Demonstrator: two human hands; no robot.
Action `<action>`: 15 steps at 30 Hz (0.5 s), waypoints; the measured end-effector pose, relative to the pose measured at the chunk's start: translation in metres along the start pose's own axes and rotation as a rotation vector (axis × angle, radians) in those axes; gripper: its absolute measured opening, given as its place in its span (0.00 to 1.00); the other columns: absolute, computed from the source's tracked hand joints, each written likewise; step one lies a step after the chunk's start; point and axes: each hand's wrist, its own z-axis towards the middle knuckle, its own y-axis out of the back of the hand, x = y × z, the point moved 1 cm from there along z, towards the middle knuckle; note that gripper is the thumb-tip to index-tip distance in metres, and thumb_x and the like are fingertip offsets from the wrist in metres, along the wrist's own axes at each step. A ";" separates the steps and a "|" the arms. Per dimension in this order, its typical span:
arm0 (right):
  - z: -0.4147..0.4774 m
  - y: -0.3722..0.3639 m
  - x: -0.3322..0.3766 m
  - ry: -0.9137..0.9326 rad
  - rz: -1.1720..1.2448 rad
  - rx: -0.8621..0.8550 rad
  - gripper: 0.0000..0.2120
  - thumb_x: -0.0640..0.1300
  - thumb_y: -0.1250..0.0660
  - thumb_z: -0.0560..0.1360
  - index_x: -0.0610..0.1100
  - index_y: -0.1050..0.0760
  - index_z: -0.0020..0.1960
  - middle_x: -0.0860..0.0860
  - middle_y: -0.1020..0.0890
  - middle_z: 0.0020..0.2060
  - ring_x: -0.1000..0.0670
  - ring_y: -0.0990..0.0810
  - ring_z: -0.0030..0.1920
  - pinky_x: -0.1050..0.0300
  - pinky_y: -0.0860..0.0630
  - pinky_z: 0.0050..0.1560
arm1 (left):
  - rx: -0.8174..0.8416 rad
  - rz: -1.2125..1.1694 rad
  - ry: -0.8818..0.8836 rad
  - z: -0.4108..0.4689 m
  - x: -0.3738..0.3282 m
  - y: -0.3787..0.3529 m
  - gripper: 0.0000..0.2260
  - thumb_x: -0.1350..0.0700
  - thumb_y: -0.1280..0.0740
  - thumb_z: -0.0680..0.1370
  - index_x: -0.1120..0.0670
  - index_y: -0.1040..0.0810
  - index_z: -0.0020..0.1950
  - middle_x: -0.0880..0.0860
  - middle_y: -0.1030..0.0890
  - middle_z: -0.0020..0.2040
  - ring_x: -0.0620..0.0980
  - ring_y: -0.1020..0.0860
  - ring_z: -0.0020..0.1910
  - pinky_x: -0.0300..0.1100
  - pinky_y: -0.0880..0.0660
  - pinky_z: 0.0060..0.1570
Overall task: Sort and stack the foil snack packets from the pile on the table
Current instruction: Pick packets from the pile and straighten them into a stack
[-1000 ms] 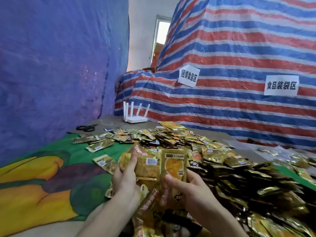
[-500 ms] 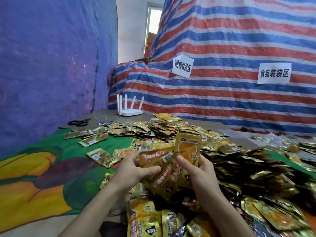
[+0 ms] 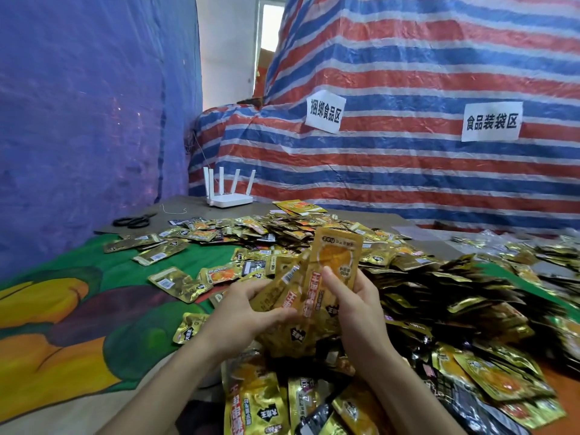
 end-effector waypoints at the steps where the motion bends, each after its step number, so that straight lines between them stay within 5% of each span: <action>1: 0.001 0.000 -0.001 -0.016 0.023 -0.031 0.07 0.44 0.35 0.82 0.46 0.18 0.53 0.45 0.12 0.45 0.44 0.12 0.44 0.51 0.17 0.37 | -0.037 -0.032 0.007 0.000 0.001 -0.001 0.17 0.48 0.22 0.68 0.53 0.16 0.53 0.53 0.13 0.48 0.54 0.14 0.46 0.52 0.17 0.46; 8: 0.000 -0.007 -0.012 -0.037 -0.002 0.039 0.10 0.48 0.40 0.84 0.50 0.22 0.60 0.50 0.12 0.50 0.48 0.13 0.50 0.52 0.15 0.44 | -0.163 -0.276 -0.047 -0.002 -0.001 -0.015 0.14 0.51 0.30 0.76 0.52 0.22 0.61 0.51 0.14 0.53 0.51 0.15 0.51 0.39 0.19 0.44; 11: -0.002 -0.013 -0.016 0.041 -0.149 0.065 0.11 0.52 0.39 0.82 0.52 0.23 0.60 0.51 0.14 0.54 0.49 0.15 0.55 0.45 0.19 0.59 | -0.079 -0.287 -0.027 -0.002 -0.005 -0.028 0.09 0.52 0.39 0.83 0.46 0.24 0.62 0.45 0.15 0.56 0.42 0.17 0.55 0.28 0.23 0.45; 13: -0.003 -0.013 -0.014 0.073 -0.169 0.088 0.13 0.55 0.37 0.79 0.52 0.22 0.60 0.50 0.15 0.55 0.48 0.15 0.56 0.44 0.20 0.59 | -0.042 -0.302 -0.040 -0.005 -0.005 -0.025 0.09 0.58 0.41 0.84 0.51 0.24 0.60 0.48 0.16 0.48 0.44 0.16 0.52 0.24 0.26 0.34; 15: -0.004 -0.010 -0.013 0.089 -0.167 0.128 0.12 0.52 0.36 0.79 0.52 0.23 0.60 0.49 0.15 0.54 0.47 0.15 0.55 0.45 0.18 0.56 | -0.094 -0.363 0.007 0.001 -0.011 -0.024 0.09 0.51 0.35 0.79 0.52 0.19 0.55 0.46 0.15 0.42 0.45 0.16 0.51 0.26 0.25 0.34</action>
